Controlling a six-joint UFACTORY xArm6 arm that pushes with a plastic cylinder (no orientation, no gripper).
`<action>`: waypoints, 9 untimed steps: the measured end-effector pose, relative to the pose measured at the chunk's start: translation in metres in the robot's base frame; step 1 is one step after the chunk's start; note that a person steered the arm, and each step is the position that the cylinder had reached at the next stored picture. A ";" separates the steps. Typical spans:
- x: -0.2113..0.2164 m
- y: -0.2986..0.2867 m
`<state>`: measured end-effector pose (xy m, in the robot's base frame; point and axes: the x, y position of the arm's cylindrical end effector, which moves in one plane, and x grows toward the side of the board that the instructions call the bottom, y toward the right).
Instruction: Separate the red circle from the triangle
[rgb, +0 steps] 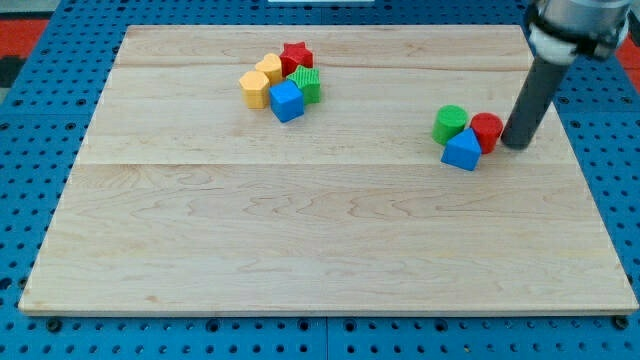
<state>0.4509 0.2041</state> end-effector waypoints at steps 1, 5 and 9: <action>0.035 -0.044; 0.045 -0.063; 0.076 -0.131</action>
<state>0.5268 0.0727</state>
